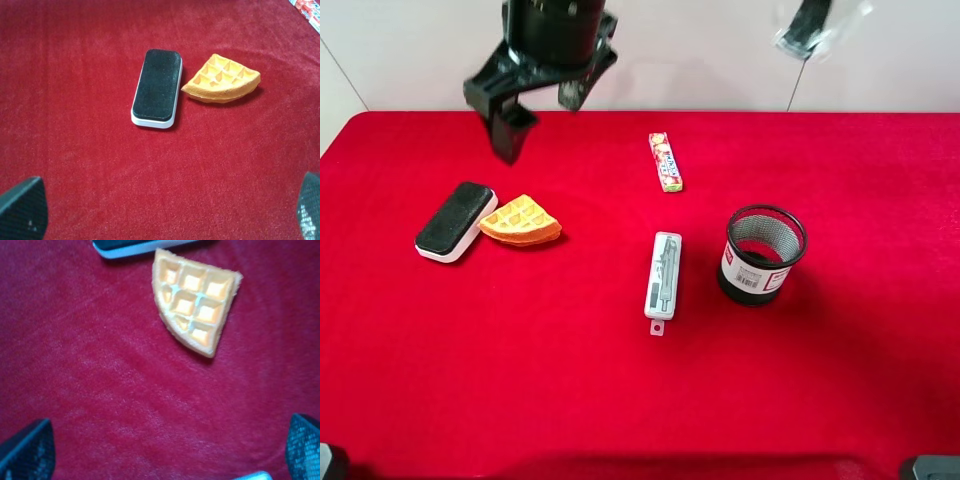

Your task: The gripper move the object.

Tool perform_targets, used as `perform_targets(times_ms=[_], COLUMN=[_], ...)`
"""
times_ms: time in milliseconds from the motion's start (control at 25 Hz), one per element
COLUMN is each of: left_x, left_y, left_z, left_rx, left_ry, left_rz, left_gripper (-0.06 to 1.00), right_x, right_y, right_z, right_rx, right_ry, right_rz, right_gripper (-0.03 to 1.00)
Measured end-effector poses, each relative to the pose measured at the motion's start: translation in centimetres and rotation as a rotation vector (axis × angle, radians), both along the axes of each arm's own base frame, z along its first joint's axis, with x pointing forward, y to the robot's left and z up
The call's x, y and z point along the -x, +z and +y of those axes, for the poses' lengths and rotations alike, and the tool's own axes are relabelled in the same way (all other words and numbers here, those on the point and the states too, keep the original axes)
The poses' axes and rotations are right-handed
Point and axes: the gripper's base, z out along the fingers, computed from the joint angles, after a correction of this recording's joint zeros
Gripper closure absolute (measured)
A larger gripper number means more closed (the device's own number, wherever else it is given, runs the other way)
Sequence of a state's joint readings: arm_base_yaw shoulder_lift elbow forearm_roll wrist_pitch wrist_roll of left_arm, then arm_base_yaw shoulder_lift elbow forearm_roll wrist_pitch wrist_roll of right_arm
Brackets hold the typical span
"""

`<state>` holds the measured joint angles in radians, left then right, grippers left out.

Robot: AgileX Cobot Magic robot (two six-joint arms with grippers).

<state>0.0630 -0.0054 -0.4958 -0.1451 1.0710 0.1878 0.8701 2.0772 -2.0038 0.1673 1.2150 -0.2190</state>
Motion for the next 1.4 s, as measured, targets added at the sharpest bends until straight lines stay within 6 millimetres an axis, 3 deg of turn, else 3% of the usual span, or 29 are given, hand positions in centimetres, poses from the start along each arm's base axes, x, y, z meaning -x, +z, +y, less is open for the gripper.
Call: perform_targets(times_ms=[400,680,880,1040,1400], left_x=[0.0,0.0,0.0,0.0,0.0], left_y=[0.0,0.0,0.0,0.0,0.0], left_z=[0.0,0.0,0.0,0.0,0.0], left_rx=[0.000,0.000,0.000,0.000,0.000], left_ry=[0.000,0.000,0.000,0.000,0.000], left_rz=[0.000,0.000,0.000,0.000,0.000], left_gripper=[-0.05,-0.05,-0.05,-0.05,-0.05], right_x=[0.4,1.1,1.9,3.6,10.2], right_y=[8.1,11.8,10.8,9.1,4.5], right_z=[-4.9,-8.6,-13.1,-18.0,-28.4], right_rx=[-0.062,-0.082,-0.021,0.043,0.146], right_ry=[-0.059,-0.121,-0.192,-0.275,-0.494], right_rz=[-0.210,-0.309,-0.262,-0.208,-0.120], right_gripper=[0.27,0.27,0.27,0.27,0.27])
